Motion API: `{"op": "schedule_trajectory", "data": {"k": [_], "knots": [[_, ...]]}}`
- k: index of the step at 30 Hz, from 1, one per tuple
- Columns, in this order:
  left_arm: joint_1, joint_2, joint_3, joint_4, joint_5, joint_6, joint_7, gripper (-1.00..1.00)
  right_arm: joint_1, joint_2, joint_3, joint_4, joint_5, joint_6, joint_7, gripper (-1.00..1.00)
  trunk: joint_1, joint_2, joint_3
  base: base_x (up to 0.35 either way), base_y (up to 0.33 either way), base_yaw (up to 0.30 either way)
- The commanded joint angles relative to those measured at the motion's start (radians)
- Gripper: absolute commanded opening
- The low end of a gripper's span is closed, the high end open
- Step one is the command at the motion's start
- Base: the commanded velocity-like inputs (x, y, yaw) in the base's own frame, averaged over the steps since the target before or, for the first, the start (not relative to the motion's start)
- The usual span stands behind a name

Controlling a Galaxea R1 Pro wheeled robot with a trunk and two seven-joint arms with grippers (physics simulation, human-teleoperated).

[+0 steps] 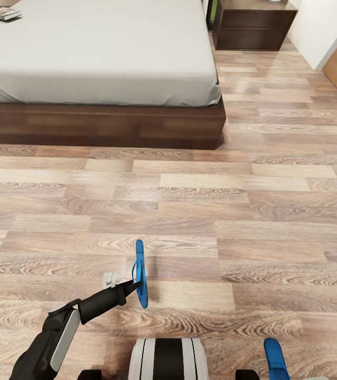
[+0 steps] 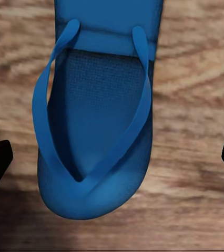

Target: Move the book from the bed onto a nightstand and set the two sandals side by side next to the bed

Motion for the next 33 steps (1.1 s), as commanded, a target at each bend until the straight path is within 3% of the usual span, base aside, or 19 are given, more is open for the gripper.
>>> {"op": "schedule_trajectory", "data": {"k": [1, 4, 14, 33], "knots": [[0.0, 0.0, 0.001, 0.0, 0.008, 0.008, -0.001, -1.0, 0.0, 0.0, -0.009, 0.001, 0.006, -0.003, 0.005, 1.0, 0.0, 0.0, -0.004, 0.0, 0.0, 0.0], [0.0, 0.0, 0.0, 0.0, 0.008, 0.008, -0.001, -1.0, 0.0, 0.0, -0.009, 0.001, 0.006, -0.003, 0.005, 1.0, 0.002, -0.001, -0.016, 0.0, 0.0, 0.0], [0.0, 0.0, 0.001, 0.0, 0.008, 0.008, -0.002, -1.0, 0.0, 0.0, -0.009, 0.001, 0.006, -0.003, 0.005, 1.0, 0.002, -0.001, -0.016, 0.001, 0.0, 0.0], [0.0, 0.0, 0.001, 0.001, 0.008, 0.008, 0.001, -1.0, 0.0, 0.0, -0.009, 0.001, 0.006, -0.003, 0.005, 1.0, 0.002, -0.001, -0.016, 0.119, 0.012, 0.0]]}}
